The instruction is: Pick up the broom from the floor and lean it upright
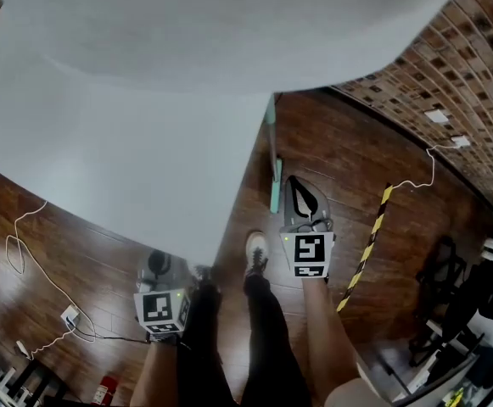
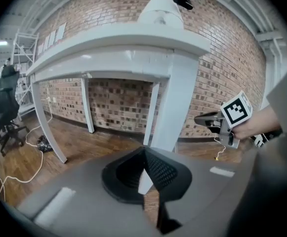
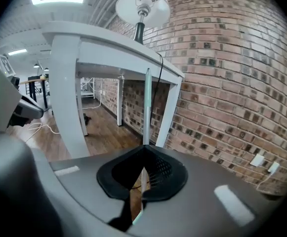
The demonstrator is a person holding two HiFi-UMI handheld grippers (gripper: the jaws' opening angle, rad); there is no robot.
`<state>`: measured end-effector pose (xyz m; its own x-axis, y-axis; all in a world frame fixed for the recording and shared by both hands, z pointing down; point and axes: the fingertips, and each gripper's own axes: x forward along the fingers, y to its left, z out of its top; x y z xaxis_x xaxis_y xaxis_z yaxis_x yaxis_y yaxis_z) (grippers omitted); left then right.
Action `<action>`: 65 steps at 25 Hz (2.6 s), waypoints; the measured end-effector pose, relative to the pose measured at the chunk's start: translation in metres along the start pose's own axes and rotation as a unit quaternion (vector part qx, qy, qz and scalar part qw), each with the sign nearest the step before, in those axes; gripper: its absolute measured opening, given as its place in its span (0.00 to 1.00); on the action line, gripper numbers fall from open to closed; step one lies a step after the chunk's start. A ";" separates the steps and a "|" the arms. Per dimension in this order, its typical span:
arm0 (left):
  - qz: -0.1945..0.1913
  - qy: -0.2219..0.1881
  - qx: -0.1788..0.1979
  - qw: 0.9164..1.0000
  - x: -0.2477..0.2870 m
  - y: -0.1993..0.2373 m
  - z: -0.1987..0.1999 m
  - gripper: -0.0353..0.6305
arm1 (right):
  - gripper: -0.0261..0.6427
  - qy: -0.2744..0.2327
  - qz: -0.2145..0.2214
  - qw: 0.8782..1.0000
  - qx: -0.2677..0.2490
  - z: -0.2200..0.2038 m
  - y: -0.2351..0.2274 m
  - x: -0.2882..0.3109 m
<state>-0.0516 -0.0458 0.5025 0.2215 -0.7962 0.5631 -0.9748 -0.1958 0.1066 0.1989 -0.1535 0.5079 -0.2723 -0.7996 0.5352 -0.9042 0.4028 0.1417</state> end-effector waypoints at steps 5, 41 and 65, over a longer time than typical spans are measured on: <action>0.057 -0.041 -0.007 0.998 -0.044 0.037 0.069 0.05 | 0.06 -0.020 0.006 1.000 0.020 0.054 0.004 -0.053; -0.058 -0.321 0.149 0.934 -0.281 -0.042 0.434 0.05 | 0.06 -0.258 -0.089 0.962 -0.014 0.403 -0.038 -0.378; -0.099 -0.300 0.168 0.934 -0.390 -0.120 0.323 0.05 | 0.06 -0.245 -0.150 0.956 0.051 0.256 -0.013 -0.539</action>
<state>-0.0129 0.1034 0.0057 0.4686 -0.8833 -0.0108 -0.8728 -0.4611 -0.1598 0.2735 0.1579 0.0039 -0.0934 -0.9953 0.0244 -0.9866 0.0958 0.1319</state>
